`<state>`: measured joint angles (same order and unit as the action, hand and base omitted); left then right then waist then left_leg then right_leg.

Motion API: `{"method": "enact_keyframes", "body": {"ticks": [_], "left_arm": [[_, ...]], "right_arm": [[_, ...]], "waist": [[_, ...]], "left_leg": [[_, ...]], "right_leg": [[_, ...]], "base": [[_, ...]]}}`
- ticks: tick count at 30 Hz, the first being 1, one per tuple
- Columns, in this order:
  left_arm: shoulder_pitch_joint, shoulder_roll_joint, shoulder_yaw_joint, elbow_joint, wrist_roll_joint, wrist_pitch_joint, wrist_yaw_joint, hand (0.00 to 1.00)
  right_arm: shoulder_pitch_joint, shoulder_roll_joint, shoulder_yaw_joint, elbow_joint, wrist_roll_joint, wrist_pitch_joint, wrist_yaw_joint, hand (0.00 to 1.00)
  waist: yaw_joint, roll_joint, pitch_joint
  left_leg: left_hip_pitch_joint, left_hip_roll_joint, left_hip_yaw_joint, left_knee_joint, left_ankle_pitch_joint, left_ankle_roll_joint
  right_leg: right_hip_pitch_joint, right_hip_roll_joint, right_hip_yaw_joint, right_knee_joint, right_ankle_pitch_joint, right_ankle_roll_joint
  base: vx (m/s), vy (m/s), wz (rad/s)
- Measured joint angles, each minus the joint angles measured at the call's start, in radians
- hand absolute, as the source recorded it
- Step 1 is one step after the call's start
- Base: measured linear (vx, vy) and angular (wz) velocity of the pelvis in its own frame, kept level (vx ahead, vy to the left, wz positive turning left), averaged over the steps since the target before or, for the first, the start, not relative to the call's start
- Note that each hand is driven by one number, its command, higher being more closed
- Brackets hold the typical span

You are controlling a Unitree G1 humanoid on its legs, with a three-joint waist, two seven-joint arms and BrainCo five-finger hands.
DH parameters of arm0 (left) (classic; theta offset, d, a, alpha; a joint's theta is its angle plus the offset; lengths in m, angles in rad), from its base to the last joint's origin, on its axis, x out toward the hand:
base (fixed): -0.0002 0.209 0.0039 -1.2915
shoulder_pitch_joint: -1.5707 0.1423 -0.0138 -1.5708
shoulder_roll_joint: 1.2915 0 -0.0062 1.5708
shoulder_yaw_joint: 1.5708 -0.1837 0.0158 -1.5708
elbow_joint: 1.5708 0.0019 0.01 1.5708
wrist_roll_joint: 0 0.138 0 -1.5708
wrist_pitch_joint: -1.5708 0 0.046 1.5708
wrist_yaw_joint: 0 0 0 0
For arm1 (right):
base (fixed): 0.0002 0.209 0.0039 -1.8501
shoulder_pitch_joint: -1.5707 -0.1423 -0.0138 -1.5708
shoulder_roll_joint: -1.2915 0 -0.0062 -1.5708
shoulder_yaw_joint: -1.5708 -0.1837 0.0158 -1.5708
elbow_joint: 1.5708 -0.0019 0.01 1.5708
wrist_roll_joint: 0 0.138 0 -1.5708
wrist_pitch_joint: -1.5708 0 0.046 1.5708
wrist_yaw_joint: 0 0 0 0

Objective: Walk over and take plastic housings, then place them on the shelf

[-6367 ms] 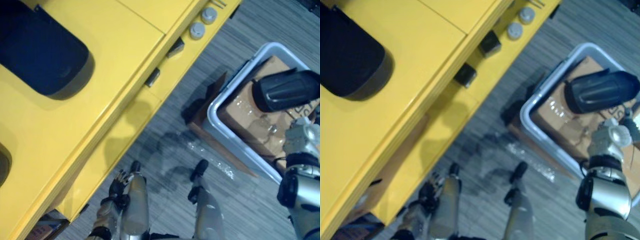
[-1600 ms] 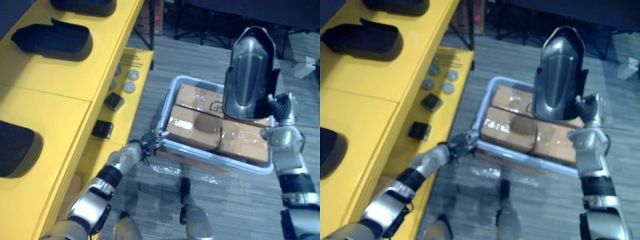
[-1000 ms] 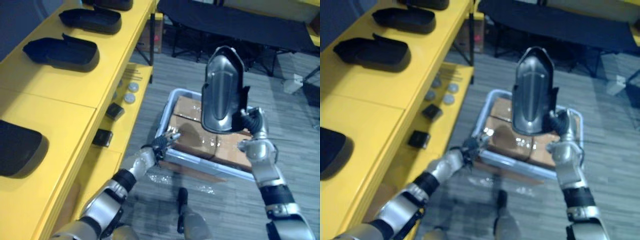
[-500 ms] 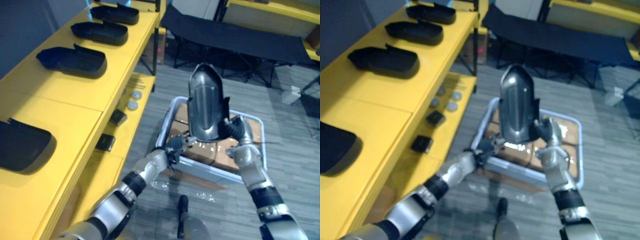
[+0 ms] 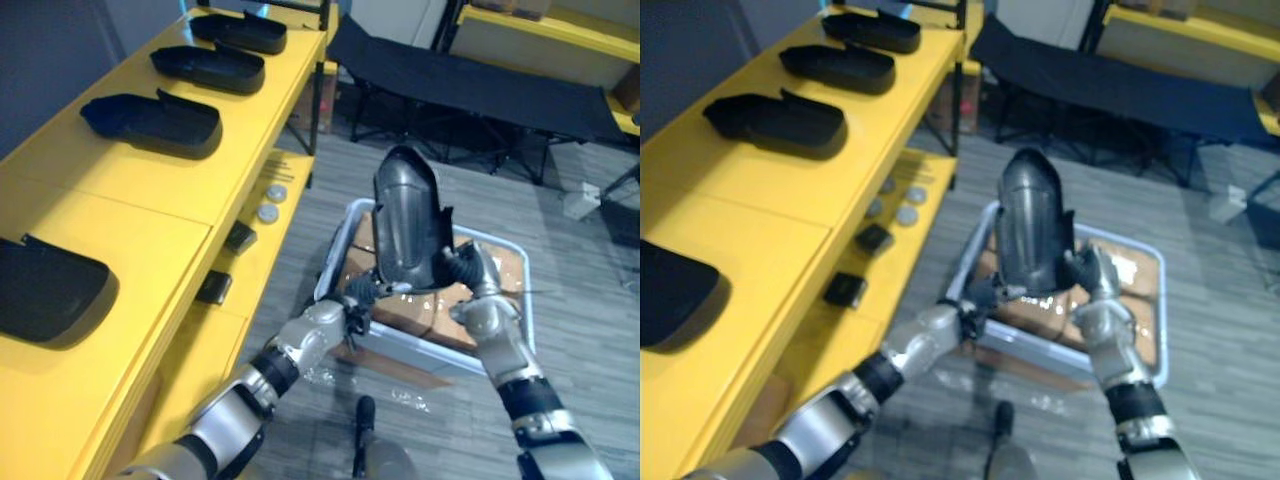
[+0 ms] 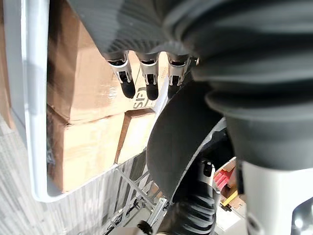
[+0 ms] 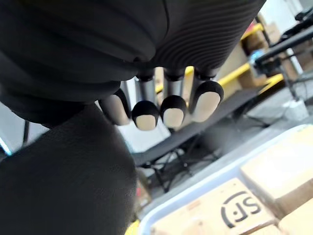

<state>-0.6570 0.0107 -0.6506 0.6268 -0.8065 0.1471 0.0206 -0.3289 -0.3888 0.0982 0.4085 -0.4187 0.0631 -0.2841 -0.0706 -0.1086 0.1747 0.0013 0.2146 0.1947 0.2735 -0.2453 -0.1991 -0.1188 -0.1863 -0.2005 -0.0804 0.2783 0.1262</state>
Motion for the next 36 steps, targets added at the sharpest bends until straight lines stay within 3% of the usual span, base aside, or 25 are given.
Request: {"method": "enact_keyframes", "body": {"ticks": [9, 17, 28, 36], "left_arm": [[0.0, 0.002, 0.002, 0.002, 0.045, -0.003, 0.007, 0.0], [0.002, 0.016, 0.023, 0.007, 0.071, -0.007, 0.009, 0.0], [0.041, 0.04, 0.135, 0.023, 0.072, -0.041, 0.066, 0.0], [0.065, 0.075, 0.217, 0.062, 0.033, -0.053, 0.056, 0.0]], "right_arm": [[0.01, 0.003, 0.0, 0.001, -0.03, -0.06, 0.012, 1.0], [0.042, 0.005, 0.0, -0.014, -0.037, -0.069, 0.045, 1.0], [0.1, 0.005, 0.0, -0.089, -0.046, -0.124, 0.073, 1.0], [0.126, 0.005, -0.002, -0.097, -0.036, -0.161, 0.072, 1.0]], "waist": [[0.0, 0.0, 0.0], [0.0, 0.0, 0.0], [-0.001, 0.0, 0.0], [0.0, 0.0, 0.0]], "left_leg": [[0.0, -0.001, -0.004, 0.011, -0.002, 0.003], [0.002, -0.001, -0.001, 0.008, -0.002, 0.003], [0.014, -0.002, 0.009, 0.006, -0.003, 0.004], [0.015, -0.003, 0.009, 0.004, -0.003, 0.004]], "right_leg": [[0.005, -0.002, 0.0, 0.0, -0.001, 0.003], [0.005, -0.001, 0.001, 0.0, 0.0, 0.004], [0.007, -0.001, 0.011, 0.0, 0.001, 0.004], [0.007, -0.001, 0.011, 0.0, 0.001, 0.004]], "base": [[0.0, 0.0, 0.0], [0.0, 0.0, 0.0], [0.0, 0.0, -0.02], [0.0, 0.0, 0.0]]}}
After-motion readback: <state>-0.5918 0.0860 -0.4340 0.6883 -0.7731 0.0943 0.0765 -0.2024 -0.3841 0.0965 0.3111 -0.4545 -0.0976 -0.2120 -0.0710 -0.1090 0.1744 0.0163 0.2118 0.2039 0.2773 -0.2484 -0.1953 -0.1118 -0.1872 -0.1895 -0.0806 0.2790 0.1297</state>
